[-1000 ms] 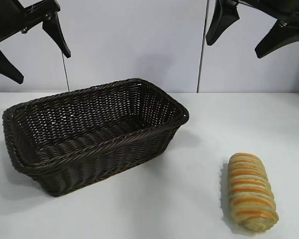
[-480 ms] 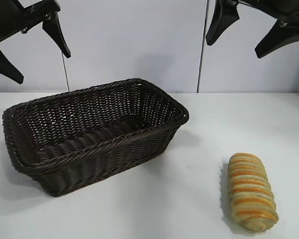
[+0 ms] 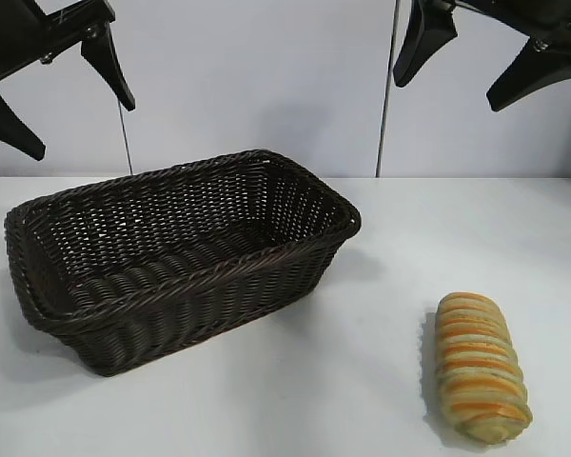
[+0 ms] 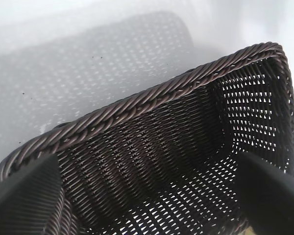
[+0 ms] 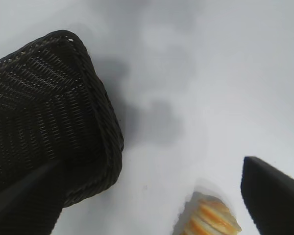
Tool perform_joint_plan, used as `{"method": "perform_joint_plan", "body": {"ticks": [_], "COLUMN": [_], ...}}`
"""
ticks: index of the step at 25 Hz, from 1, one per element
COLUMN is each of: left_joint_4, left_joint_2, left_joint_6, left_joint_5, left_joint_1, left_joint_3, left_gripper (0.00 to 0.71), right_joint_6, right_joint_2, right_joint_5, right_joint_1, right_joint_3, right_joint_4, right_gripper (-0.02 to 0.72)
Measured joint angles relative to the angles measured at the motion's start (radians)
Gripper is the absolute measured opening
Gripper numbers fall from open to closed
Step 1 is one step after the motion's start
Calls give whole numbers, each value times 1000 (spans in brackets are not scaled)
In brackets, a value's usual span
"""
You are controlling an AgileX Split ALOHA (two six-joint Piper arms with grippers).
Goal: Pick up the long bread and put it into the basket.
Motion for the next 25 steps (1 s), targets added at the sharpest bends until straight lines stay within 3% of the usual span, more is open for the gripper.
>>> {"method": "perform_joint_plan", "body": {"ticks": [6,11,15,25], "left_joint_4": [10,173,208,84], "left_joint_2": [-1,-55,-133,-138], "left_joint_6": [0,-55,-120,-96], "left_joint_5": [91,161,56,-286], "left_joint_1": [16,23,23,23], "left_joint_3": [-1,39,165,474], "left_gripper": [694,694,694,694], "right_joint_6": [0,0,0,0], "right_joint_2": [0,0,0,0], "right_joint_5": [0,0,0,0], "right_joint_1": [0,0,0,0], "right_joint_3": [0,0,0,0], "right_joint_4": [0,0,0,0], "right_gripper": [695,695,695,695]}}
